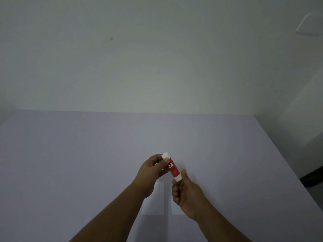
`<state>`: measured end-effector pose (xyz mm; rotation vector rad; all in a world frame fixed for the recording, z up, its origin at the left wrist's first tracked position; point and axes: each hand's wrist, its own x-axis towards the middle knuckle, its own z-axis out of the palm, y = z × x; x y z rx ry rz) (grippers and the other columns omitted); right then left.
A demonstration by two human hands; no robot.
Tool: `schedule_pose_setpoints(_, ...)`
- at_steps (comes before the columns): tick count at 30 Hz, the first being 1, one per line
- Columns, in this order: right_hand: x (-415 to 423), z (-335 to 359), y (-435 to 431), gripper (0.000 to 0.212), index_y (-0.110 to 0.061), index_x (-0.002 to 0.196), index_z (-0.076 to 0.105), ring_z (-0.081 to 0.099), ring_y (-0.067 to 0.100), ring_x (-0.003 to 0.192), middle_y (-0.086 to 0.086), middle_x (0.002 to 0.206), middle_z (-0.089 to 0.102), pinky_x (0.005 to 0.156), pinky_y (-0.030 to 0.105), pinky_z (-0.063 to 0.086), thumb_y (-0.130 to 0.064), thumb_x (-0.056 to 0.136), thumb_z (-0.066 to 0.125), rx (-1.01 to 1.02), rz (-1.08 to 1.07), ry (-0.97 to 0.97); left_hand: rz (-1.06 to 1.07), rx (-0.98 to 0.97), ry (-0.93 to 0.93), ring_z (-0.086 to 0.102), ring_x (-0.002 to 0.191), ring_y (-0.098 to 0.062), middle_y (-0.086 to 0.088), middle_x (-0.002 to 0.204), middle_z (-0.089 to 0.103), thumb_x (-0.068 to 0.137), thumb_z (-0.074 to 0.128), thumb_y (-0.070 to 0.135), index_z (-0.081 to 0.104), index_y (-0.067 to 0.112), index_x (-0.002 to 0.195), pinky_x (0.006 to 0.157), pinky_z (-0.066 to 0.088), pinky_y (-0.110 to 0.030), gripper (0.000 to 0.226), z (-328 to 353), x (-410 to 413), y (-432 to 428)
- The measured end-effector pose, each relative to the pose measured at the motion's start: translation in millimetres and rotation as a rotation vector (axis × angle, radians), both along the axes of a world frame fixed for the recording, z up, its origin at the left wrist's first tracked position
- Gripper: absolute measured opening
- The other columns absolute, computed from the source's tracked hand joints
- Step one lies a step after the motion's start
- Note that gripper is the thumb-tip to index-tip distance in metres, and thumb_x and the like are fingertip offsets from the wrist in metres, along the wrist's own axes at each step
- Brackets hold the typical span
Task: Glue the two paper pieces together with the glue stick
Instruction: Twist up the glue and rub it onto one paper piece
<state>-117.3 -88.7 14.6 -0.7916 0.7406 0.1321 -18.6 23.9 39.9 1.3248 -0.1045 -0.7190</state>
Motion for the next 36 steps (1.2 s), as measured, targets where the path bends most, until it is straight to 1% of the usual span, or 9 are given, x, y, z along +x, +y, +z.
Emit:
schedule_pose_setpoints(2,-0.1,-0.5,0.6,0.059,-0.006,0.070,0.069,0.055,0.016,0.048,0.007,0.055,0.061,0.046,0.022,0.046,-0.057,0.086,0.043,-0.005,0.037,0.019,-0.004,0.009,0.000,0.067,0.094,-0.021,-0.010,0.101,0.069,0.088,0.060,0.020,0.063,0.008,0.104,0.082,0.056,-0.028,0.021,0.3,0.8,0.3)
schedule_pose_setpoints(7,0.6,-1.0,-1.5,0.046,-0.001,0.102,0.060,0.062,0.016,0.056,0.009,0.062,0.066,0.053,0.025,0.055,-0.037,0.074,0.064,-0.089,-0.025,-0.089,0.023,0.005,0.018,0.067,0.094,-0.021,-0.009,0.099,0.069,0.089,0.058,0.020,0.062,0.008,0.104,0.079,0.057,-0.025,0.020,-0.5,2.6,3.1)
schedule_pose_setpoints(12,0.3,3.1,1.1,0.062,-0.007,0.063,0.069,0.052,0.013,0.044,0.005,0.051,0.057,0.042,0.022,0.044,-0.057,0.087,0.042,-0.036,0.051,0.040,-0.009,0.007,0.004,0.067,0.094,-0.021,-0.010,0.099,0.070,0.089,0.059,0.019,0.063,0.006,0.105,0.077,0.057,-0.023,0.022,2.4,1.7,1.5)
schedule_pose_setpoints(17,0.2,2.8,1.5,0.047,-0.002,0.101,0.061,0.060,0.016,0.055,0.008,0.061,0.065,0.052,0.025,0.053,-0.042,0.076,0.062,-0.089,-0.001,-0.069,0.011,0.017,0.018,0.067,0.094,-0.021,-0.010,0.099,0.069,0.089,0.058,0.019,0.063,0.007,0.103,0.076,0.057,-0.024,0.019,1.8,2.5,4.8)
schedule_pose_setpoints(22,-1.3,6.1,3.2,0.057,-0.007,0.067,0.068,0.051,0.013,0.045,0.005,0.052,0.057,0.043,0.022,0.044,-0.057,0.084,0.046,-0.057,0.077,0.019,-0.025,-0.033,0.054,0.070,0.086,-0.015,-0.006,0.091,0.072,0.088,0.059,0.018,0.065,0.007,0.101,0.069,0.056,-0.019,0.019,1.7,1.7,7.5)
schedule_pose_setpoints(27,-1.0,4.6,4.7,0.046,0.000,0.098,0.062,0.059,0.017,0.055,0.010,0.062,0.064,0.053,0.026,0.053,-0.042,0.078,0.061,-0.075,0.022,-0.048,-0.009,-0.020,0.054,0.069,0.087,-0.016,-0.007,0.093,0.071,0.088,0.059,0.019,0.065,0.008,0.101,0.068,0.055,-0.019,0.018,0.5,2.1,10.5)
schedule_pose_setpoints(29,-0.6,4.4,3.9,0.045,0.000,0.098,0.061,0.058,0.016,0.055,0.009,0.061,0.064,0.052,0.025,0.053,-0.036,0.070,0.067,-0.098,0.007,-0.073,-0.019,-0.018,0.048,0.068,0.088,-0.017,-0.008,0.093,0.071,0.088,0.059,0.020,0.065,0.007,0.101,0.069,0.055,-0.019,0.019,0.4,1.6,10.2)
schedule_pose_setpoints(33,-1.0,3.9,3.7,0.054,-0.006,0.073,0.069,0.052,0.014,0.048,0.006,0.056,0.058,0.045,0.022,0.045,-0.055,0.083,0.048,-0.032,0.093,-0.010,-0.044,-0.009,0.036,0.068,0.090,-0.019,-0.008,0.094,0.071,0.088,0.060,0.020,0.066,0.008,0.100,0.071,0.056,-0.021,0.018,2.5,3.3,9.4)
schedule_pose_setpoints(36,-0.9,2.0,3.6,0.054,-0.001,0.091,0.067,0.057,0.015,0.053,0.008,0.061,0.063,0.050,0.024,0.050,-0.052,0.084,0.049,-0.044,0.078,-0.021,-0.031,0.008,0.035,0.068,0.090,-0.018,-0.008,0.094,0.070,0.088,0.060,0.020,0.065,0.009,0.099,0.069,0.056,-0.020,0.018,2.4,4.6,10.0)
